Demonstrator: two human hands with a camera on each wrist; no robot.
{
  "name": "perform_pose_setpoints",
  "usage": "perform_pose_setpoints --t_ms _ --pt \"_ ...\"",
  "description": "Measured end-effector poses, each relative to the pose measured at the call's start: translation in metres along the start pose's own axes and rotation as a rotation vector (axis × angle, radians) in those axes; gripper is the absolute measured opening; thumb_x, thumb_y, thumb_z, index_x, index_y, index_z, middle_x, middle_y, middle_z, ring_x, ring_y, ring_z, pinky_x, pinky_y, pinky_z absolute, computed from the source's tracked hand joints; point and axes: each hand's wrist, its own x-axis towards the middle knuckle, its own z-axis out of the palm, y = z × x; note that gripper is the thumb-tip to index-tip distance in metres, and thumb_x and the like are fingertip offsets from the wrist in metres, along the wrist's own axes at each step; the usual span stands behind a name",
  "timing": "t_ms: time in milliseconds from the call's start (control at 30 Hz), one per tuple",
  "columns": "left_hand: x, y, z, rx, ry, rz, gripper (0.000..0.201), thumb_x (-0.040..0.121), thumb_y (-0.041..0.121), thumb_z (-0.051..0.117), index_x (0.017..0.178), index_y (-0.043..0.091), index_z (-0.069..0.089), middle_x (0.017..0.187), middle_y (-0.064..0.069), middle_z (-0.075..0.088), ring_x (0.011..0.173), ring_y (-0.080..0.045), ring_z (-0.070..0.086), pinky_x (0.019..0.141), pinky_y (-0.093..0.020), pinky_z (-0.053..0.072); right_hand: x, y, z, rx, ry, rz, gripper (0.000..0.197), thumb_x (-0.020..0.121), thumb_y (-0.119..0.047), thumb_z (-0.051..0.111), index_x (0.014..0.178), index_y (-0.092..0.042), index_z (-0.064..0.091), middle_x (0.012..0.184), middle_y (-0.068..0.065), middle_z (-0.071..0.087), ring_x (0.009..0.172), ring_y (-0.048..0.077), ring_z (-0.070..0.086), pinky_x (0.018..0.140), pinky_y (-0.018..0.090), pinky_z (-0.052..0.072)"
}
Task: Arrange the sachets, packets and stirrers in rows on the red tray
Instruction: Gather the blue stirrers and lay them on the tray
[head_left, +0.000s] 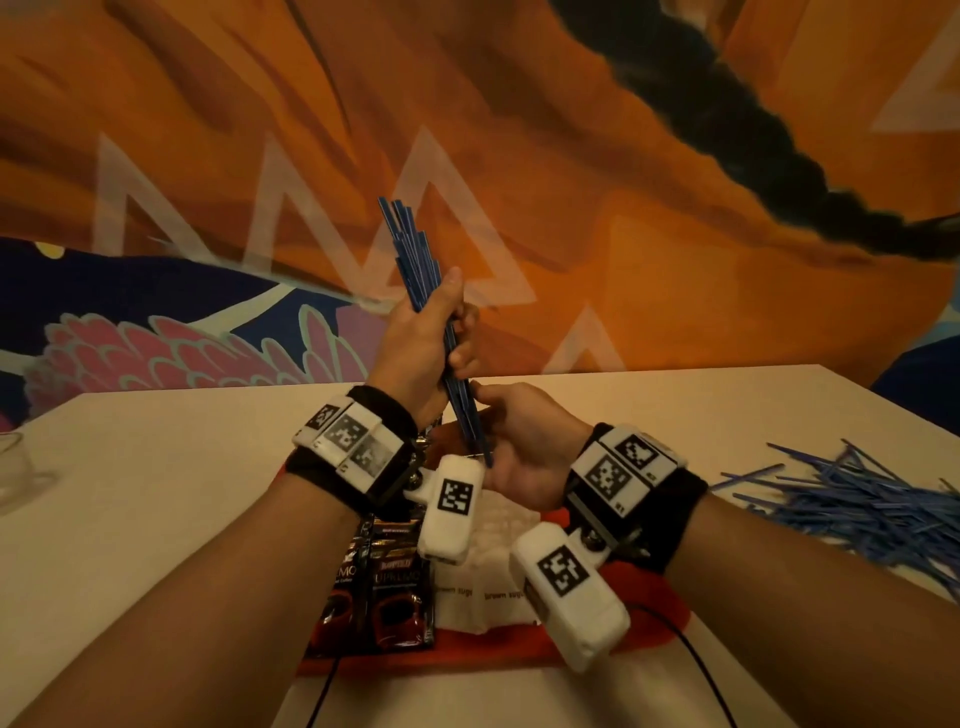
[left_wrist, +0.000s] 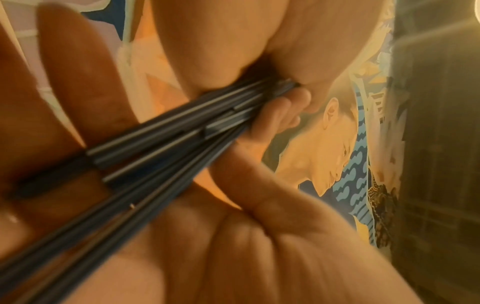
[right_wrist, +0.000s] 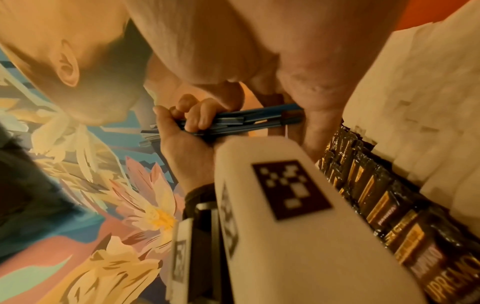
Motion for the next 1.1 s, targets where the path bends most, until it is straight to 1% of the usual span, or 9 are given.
perform_pose_setpoints --t_ms 300,400,533,667,733,800,900,967,1100 --pt "-0.009 -0.009 0.006 0.010 -0.017 -0.002 0.030 0.102 0.034 0.051 0.081 0.014 0.050 0.061 -0.002 0.043 0.041 -0.011 0.034 0.042 -0.023 0.032 0.007 -0.005 -0.007 0.147 -0.037 -0.082 0.046 0.090 -0.006 0.031 0.129 0.000 0.054 0.119 0.021 0.057 0.108 0.035 0.057 0.099 0.053 0.050" --pt "-0.011 -0.011 0.009 0.017 -0.012 0.019 0.027 0.103 0.032 0.049 0.083 0.015 0.051 0.055 0.000 0.039 0.040 -0.011 0.032 0.043 -0.024 0.028 0.006 -0.005 -0.008 0.191 -0.061 -0.078 0.040 0.085 -0.005 0.030 0.116 -0.002 0.056 0.111 0.021 0.060 0.101 0.034 0.060 0.098 0.053 0.050" --pt "-0.015 -0.016 0.012 0.059 0.030 0.024 0.015 0.102 0.030 0.052 0.102 0.015 0.049 0.054 0.001 0.038 0.040 -0.011 0.031 0.041 -0.024 0.028 0.005 -0.003 -0.010 0.239 -0.084 -0.127 0.026 0.075 0.002 0.025 0.075 -0.009 0.049 0.073 0.012 0.055 0.077 0.031 0.056 0.103 0.056 0.045" --pt "-0.018 -0.022 0.009 0.145 0.054 0.018 0.017 0.102 0.027 0.053 0.099 0.010 0.050 0.050 0.003 0.034 0.038 -0.010 0.030 0.037 -0.021 0.026 -0.001 -0.004 -0.006 0.193 -0.147 -0.092 0.021 0.060 0.002 0.028 0.067 -0.015 0.038 0.069 0.010 0.043 0.074 0.029 0.051 0.102 0.056 0.045" --pt "-0.020 -0.022 0.008 0.189 0.067 0.001 0.023 0.102 0.029 0.052 0.092 0.008 0.049 0.048 0.006 0.031 0.037 -0.009 0.028 0.037 -0.020 0.025 -0.005 -0.008 -0.008 0.008 -0.154 -0.080 0.024 0.058 -0.001 0.033 0.075 -0.007 0.049 0.080 0.012 0.052 0.086 0.032 0.056 0.093 0.055 0.051" --pt "-0.022 -0.017 0.004 0.264 0.076 -0.035 0.032 0.101 0.034 0.054 0.078 0.013 0.047 0.046 0.009 0.033 0.037 -0.009 0.029 0.038 -0.020 0.025 -0.010 -0.020 -0.011 -0.262 -0.060 -0.169 0.046 0.063 -0.002 0.039 0.105 -0.001 0.057 0.111 0.011 0.059 0.108 0.032 0.055 0.093 0.053 0.052" --pt "-0.019 -0.006 -0.008 0.557 0.055 -0.036 0.039 0.097 0.036 0.061 0.070 0.016 0.042 0.050 0.001 0.034 0.040 -0.015 0.026 0.043 -0.024 0.024 -0.018 -0.052 -0.010 -0.400 0.170 -0.590 0.040 0.085 -0.003 0.041 0.121 -0.012 0.057 0.122 0.005 0.057 0.120 0.026 0.053 0.100 0.047 0.049" --pt "-0.016 0.001 -0.013 0.946 -0.019 0.014 0.042 0.096 0.038 0.063 0.071 0.009 0.048 0.055 -0.010 0.039 0.043 -0.019 0.031 0.047 -0.027 0.027 -0.023 -0.068 -0.007 -0.443 0.310 -0.835 0.032 0.088 -0.027 0.045 0.116 -0.020 0.059 0.115 0.001 0.061 0.115 0.022 0.058 0.099 0.044 0.050" --pt "-0.005 0.008 -0.014 1.474 -0.135 0.091 0.039 0.092 0.049 0.063 0.092 0.009 0.064 0.076 -0.010 0.060 0.060 -0.020 0.054 0.052 -0.028 0.043 -0.017 -0.066 0.003 -0.754 0.392 -0.907 0.048 0.090 -0.059 0.037 0.092 -0.022 0.066 0.103 0.006 0.068 0.099 0.026 0.064 0.093 0.052 0.050"
